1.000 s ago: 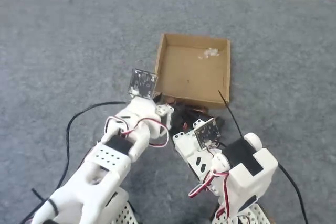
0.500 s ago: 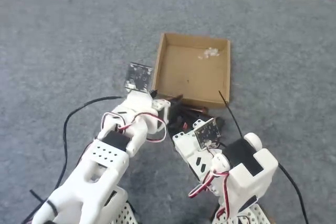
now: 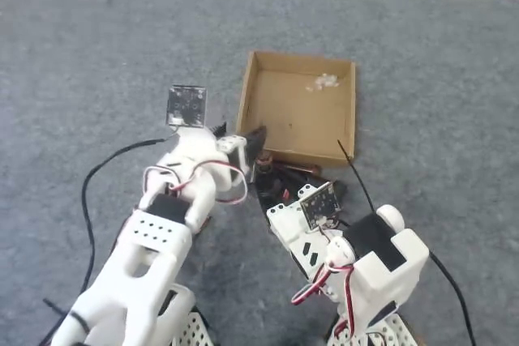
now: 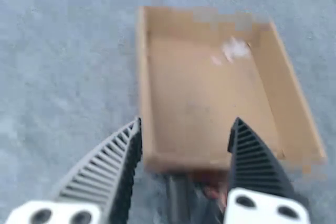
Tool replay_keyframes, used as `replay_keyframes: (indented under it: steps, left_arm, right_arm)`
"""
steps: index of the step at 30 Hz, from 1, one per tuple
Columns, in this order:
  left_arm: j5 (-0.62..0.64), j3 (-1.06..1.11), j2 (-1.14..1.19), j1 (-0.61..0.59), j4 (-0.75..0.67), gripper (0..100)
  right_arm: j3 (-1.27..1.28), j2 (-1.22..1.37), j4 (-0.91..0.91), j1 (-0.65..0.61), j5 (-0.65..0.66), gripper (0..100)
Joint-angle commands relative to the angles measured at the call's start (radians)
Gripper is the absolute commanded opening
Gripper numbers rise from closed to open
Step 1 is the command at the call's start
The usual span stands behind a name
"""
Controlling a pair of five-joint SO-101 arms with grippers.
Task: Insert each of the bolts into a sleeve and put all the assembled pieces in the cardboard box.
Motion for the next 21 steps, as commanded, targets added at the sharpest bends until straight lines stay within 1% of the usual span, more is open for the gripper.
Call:
replay_keyframes:
  steps: [1,4,12,15,18,21]
  left_arm:
    - [0.012,-0.125,0.000,-0.147,0.002,25]
    - [0.012,-0.128,0.000,-0.210,0.002,25]
    - [0.005,0.025,-0.008,-0.233,-0.003,25]
    - [0.005,0.054,0.000,-0.319,-0.005,25]
    - [0.006,0.050,0.000,-0.387,-0.012,25]
    - [0.006,0.054,0.002,-0.388,-0.044,25]
  right_arm:
    - [0.002,-0.012,-0.022,0.015,0.012,0.6]
    - [0.002,-0.013,-0.022,0.021,0.009,0.6]
    - [0.009,-0.022,-0.030,0.028,0.008,0.6]
    - [0.031,-0.074,-0.019,0.030,0.006,0.6]
    - [0.038,-0.143,0.056,0.059,0.006,0.6]
    - [0.040,-0.239,0.173,0.070,0.005,0.6]
